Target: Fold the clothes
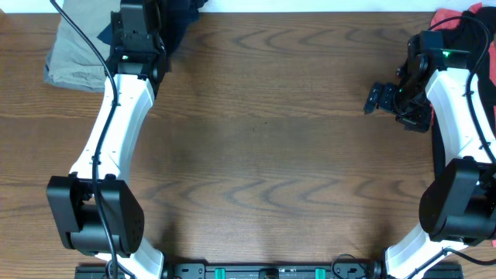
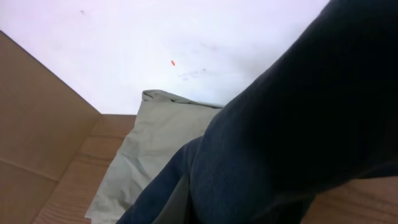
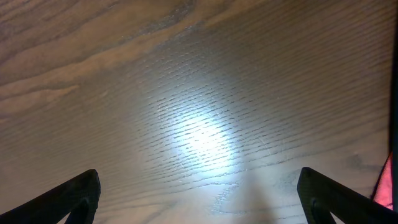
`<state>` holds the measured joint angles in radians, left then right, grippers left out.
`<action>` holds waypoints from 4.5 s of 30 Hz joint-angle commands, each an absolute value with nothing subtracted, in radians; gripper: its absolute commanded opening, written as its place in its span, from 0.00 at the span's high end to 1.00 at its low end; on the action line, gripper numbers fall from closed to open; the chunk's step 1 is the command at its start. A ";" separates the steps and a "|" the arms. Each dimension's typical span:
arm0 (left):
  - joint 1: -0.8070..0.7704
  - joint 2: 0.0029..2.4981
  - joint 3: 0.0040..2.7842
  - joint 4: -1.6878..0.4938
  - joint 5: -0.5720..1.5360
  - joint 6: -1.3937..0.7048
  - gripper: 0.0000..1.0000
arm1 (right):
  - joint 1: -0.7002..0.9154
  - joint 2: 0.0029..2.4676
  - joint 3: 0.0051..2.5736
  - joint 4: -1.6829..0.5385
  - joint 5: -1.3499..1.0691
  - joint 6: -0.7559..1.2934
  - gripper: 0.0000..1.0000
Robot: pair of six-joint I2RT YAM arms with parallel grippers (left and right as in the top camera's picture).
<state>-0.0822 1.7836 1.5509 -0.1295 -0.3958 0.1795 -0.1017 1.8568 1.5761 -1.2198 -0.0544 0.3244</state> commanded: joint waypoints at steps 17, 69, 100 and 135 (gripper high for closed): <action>0.087 1.934 1.578 0.004 -0.412 0.114 0.94 | -0.111 1.850 1.582 -1.222 -0.049 0.310 0.01; -0.006 1.625 1.549 -0.818 0.102 -0.122 0.02 | -0.109 1.850 1.582 -1.222 -0.049 0.310 0.01; -0.150 0.767 1.224 -1.398 0.291 -0.253 0.02 | -0.109 1.850 1.582 -1.222 -0.049 0.310 0.01; -0.062 0.041 0.360 -0.449 0.222 -0.152 0.02 | -0.109 1.850 1.582 -1.222 -0.049 0.310 0.01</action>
